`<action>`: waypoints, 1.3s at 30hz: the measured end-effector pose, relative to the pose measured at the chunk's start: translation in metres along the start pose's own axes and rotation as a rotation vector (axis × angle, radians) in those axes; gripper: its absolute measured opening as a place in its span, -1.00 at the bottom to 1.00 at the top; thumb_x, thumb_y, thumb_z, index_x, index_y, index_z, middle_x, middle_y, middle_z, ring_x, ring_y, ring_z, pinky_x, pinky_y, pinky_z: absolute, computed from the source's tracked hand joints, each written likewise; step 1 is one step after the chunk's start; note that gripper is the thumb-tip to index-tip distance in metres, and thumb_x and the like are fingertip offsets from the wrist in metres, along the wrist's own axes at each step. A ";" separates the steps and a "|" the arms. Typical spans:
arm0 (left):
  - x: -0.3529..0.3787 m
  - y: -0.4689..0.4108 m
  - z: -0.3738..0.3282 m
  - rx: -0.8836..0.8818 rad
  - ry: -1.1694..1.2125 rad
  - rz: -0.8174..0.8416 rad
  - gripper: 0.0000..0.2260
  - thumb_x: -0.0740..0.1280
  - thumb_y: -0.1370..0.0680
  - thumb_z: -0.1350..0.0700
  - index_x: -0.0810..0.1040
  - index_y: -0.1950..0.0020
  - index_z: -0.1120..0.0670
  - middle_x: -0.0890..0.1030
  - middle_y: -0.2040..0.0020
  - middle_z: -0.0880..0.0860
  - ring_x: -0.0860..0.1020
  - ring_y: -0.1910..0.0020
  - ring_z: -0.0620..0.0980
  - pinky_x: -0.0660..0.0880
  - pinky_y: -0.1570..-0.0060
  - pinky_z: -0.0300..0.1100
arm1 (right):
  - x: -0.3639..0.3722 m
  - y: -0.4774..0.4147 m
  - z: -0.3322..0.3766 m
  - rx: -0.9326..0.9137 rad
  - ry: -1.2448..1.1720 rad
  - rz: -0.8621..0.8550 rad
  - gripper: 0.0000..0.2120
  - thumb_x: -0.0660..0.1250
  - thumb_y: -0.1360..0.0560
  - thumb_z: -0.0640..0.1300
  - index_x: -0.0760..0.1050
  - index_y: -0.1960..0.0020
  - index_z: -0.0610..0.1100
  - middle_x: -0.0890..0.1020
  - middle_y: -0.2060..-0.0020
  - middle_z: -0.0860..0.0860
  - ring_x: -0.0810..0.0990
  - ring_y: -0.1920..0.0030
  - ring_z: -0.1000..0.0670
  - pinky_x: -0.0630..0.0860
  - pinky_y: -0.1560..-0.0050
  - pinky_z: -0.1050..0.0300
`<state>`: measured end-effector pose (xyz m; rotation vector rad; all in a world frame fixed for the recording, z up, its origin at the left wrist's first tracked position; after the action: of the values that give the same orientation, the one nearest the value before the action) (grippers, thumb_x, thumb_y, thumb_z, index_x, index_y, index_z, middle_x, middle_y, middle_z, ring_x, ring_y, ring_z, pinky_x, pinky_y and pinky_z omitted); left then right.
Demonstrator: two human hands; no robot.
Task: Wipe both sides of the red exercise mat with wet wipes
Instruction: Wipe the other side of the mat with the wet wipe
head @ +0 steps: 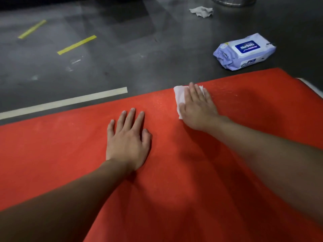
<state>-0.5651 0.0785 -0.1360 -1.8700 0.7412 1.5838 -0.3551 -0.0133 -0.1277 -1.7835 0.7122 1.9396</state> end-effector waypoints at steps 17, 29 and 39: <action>0.001 -0.001 0.001 0.003 0.000 -0.001 -0.41 -0.13 -0.54 -0.18 0.14 -0.58 -0.11 0.11 -0.60 -0.04 0.00 -0.58 -0.02 -0.05 -0.52 0.10 | 0.000 0.035 -0.017 -0.107 0.067 0.112 -0.39 -0.20 -0.64 0.08 -0.16 -0.61 -0.18 -0.18 -0.60 -0.12 -0.22 -0.59 -0.06 -0.31 -0.53 -0.13; 0.002 0.000 0.000 -0.008 -0.025 0.020 -0.41 -0.14 -0.55 -0.17 0.09 -0.59 -0.12 0.08 -0.61 -0.03 -0.03 -0.59 -0.02 -0.06 -0.52 0.10 | 0.002 0.034 0.002 -0.016 -0.101 0.065 -0.40 -0.09 -0.67 0.09 -0.12 -0.62 -0.16 -0.14 -0.60 -0.13 -0.21 -0.59 -0.10 -0.23 -0.55 -0.06; 0.005 -0.006 0.001 -0.028 -0.072 0.128 -0.36 -0.24 -0.49 -0.20 -0.07 -0.59 -0.15 -0.04 -0.62 -0.04 -0.10 -0.59 0.01 -0.10 -0.52 0.13 | 0.009 0.054 0.001 -0.099 -0.049 0.010 -0.46 -0.26 -0.62 0.15 -0.08 -0.60 0.17 -0.05 -0.61 -0.13 -0.11 -0.60 -0.16 -0.23 -0.55 -0.15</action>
<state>-0.5608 0.0825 -0.1404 -1.8058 0.8248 1.7401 -0.3901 -0.0555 -0.1318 -1.7858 0.6199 2.0509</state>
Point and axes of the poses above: each hand's wrist, its own y-axis away from the middle knuckle, its own x-axis out of the palm, z = x × y, the point moved 2 cm from there along -y, towards the middle knuckle
